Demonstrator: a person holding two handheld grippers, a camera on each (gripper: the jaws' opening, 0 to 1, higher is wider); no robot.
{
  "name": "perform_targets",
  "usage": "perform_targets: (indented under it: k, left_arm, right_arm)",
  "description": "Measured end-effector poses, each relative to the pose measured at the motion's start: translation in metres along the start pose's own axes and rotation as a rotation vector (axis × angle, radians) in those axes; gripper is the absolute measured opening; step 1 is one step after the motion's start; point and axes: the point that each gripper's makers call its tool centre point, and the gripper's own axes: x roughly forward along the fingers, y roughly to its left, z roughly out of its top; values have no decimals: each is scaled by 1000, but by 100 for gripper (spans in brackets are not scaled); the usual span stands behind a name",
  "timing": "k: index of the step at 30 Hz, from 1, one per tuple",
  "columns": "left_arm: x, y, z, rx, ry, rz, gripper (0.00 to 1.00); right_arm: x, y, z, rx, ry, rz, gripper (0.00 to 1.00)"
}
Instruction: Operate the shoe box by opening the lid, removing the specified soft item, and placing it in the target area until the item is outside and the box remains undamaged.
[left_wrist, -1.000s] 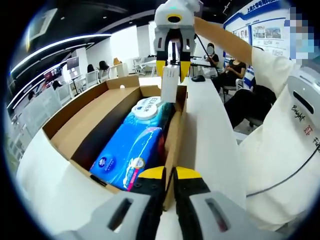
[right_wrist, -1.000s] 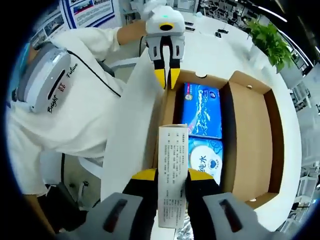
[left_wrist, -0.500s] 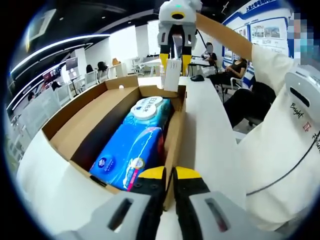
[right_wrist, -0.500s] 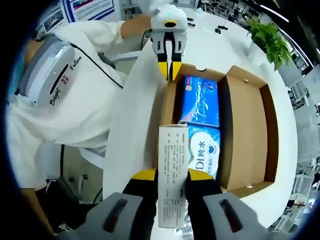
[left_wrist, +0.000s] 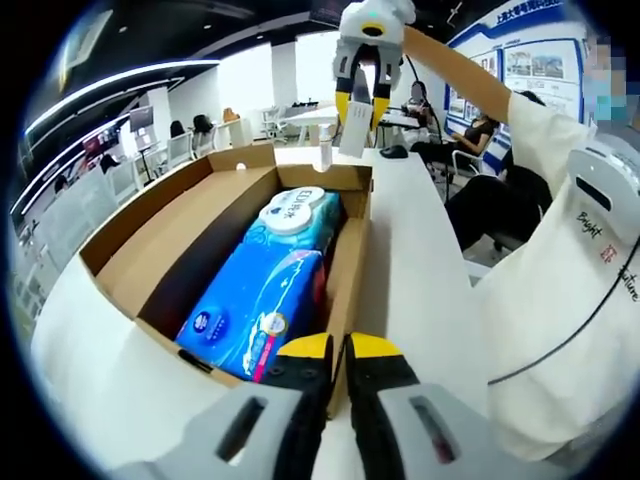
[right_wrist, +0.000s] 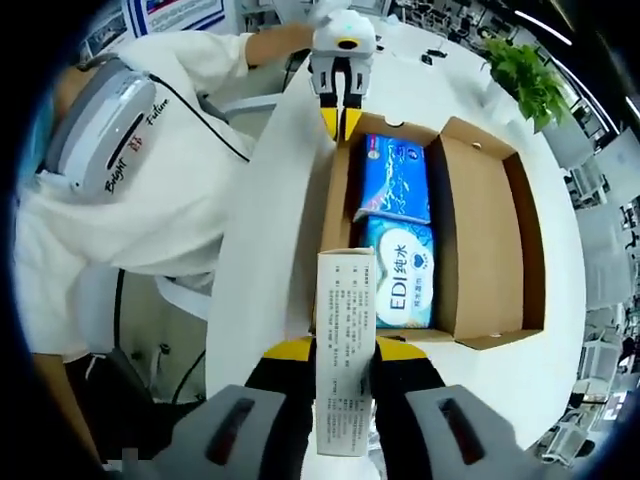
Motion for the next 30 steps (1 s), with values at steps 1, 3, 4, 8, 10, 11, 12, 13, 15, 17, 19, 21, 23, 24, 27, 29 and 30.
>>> perform_targets:
  k: [1, 3, 4, 8, 10, 11, 12, 13, 15, 17, 19, 21, 23, 24, 27, 29, 30]
  left_arm:
    - [0, 0, 0, 3, 2, 1, 5]
    - [0, 0, 0, 3, 1, -2, 5]
    - [0, 0, 0, 4, 0, -5, 5]
    - [0, 0, 0, 11, 2, -10, 5]
    - [0, -1, -1, 26, 2, -6, 5]
    - [0, 0, -1, 27, 1, -6, 5]
    - [0, 0, 0, 25, 1, -6, 4]
    - [0, 0, 0, 20, 0, -7, 4]
    - [0, 0, 0, 15, 4, -9, 4]
    - [0, 0, 0, 13, 9, -8, 5]
    - [0, 0, 0, 11, 12, -10, 5]
    - [0, 0, 0, 6, 16, -16, 5]
    - [0, 0, -1, 6, 20, -15, 5]
    - [0, 0, -1, 8, 20, -13, 5]
    - [0, 0, -1, 7, 15, -14, 5]
    - [0, 0, -1, 8, 15, -13, 5]
    - [0, 0, -1, 8, 15, -13, 5]
  right_arm:
    - [0, 1, -4, 13, 0, 5, 20]
    - [0, 1, -7, 19, 4, 2, 20]
    - [1, 1, -10, 20, 9, 2, 20]
    - [4, 4, -22, 29, 37, 10, 20]
    - [7, 6, -23, 19, 37, 14, 20]
    - [7, 7, -23, 20, 37, 16, 20]
    - [8, 8, -24, 22, 38, 17, 20]
    - [9, 10, -26, 19, 42, 21, 20]
    - [10, 12, -33, 15, 56, 28, 20]
    - [11, 12, -40, 15, 72, 28, 20]
    - [11, 11, -44, 16, 76, 21, 20]
    - [12, 13, -48, 5, 79, 22, 20]
    - [12, 15, -51, 2, 86, 26, 20]
    - [10, 15, -53, 7, 77, 24, 20]
    - [11, 15, -56, 24, 64, 17, 20]
    - [13, 17, -61, 35, 59, 17, 20]
    - [13, 18, -62, 35, 60, 17, 20]
